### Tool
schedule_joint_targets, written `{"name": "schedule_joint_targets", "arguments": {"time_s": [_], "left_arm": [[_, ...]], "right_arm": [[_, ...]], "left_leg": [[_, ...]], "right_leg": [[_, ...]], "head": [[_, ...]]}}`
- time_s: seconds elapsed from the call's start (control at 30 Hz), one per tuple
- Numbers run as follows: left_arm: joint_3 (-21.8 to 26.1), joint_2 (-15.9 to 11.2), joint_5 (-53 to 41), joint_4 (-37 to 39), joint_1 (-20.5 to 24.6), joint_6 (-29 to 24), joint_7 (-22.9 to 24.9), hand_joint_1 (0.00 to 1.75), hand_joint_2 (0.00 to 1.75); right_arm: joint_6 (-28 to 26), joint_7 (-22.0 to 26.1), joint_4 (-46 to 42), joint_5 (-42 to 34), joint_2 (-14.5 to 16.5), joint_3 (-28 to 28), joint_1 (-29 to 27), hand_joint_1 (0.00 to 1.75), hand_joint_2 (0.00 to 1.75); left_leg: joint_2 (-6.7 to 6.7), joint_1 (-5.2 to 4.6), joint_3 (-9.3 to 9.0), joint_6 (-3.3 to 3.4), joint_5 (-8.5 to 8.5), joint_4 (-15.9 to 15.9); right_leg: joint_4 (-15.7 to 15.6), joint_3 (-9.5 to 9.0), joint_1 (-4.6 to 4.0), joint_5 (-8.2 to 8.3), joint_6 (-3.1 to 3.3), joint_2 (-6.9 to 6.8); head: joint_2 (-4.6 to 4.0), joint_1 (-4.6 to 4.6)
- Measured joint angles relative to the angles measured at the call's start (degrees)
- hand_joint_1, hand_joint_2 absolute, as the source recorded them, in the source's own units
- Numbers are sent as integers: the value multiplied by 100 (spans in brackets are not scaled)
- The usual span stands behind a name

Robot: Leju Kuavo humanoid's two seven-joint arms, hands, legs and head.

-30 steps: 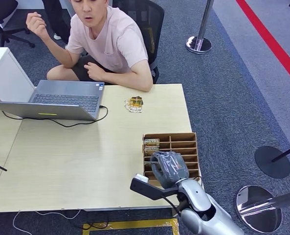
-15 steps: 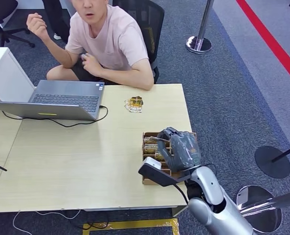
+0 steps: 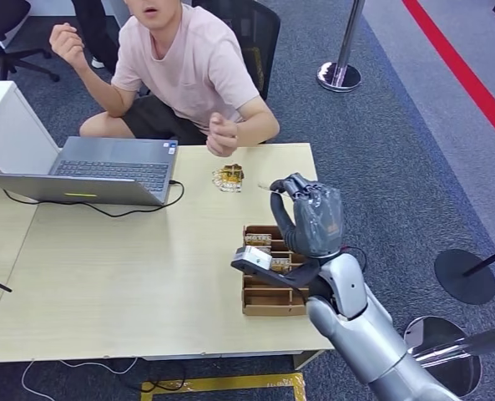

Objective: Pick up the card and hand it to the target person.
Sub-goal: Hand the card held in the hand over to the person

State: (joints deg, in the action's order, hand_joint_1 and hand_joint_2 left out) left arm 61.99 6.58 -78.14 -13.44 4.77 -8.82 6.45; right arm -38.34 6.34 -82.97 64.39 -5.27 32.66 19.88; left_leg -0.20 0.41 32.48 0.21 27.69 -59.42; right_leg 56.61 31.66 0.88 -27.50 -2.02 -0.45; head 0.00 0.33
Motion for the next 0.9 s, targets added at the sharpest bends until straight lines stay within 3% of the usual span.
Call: {"name": "schedule_joint_targets", "arguments": {"time_s": [0.3,0.6,0.73,0.9], "left_arm": [[-5,-1,-113,0,8,56,-9,0,175],[-7,-6,-216,0,8,184,-2,0,175],[-7,-10,-214,0,8,215,-14,0,175],[-7,-20,-188,0,6,214,-84,0,175]], "right_arm": [[-130,162,1953,1167,893,-504,862,175,175],[-135,-149,3453,1740,1320,-888,1630,175,175],[-137,-276,3982,1791,1427,-891,1898,0,175],[-139,-321,4398,1797,1497,-891,2065,0,175]], "left_leg": [[1,1,4,-4,-3,0],[1,1,3,-3,-4,-1],[1,1,2,-3,-4,-1],[1,1,3,-3,-4,-1]], "right_leg": [[4,6,-1,1,1,3],[4,6,0,2,2,4],[4,6,-1,2,3,4],[5,6,-1,2,3,4]], "head": [[0,0],[0,0],[0,-1],[0,0]]}}
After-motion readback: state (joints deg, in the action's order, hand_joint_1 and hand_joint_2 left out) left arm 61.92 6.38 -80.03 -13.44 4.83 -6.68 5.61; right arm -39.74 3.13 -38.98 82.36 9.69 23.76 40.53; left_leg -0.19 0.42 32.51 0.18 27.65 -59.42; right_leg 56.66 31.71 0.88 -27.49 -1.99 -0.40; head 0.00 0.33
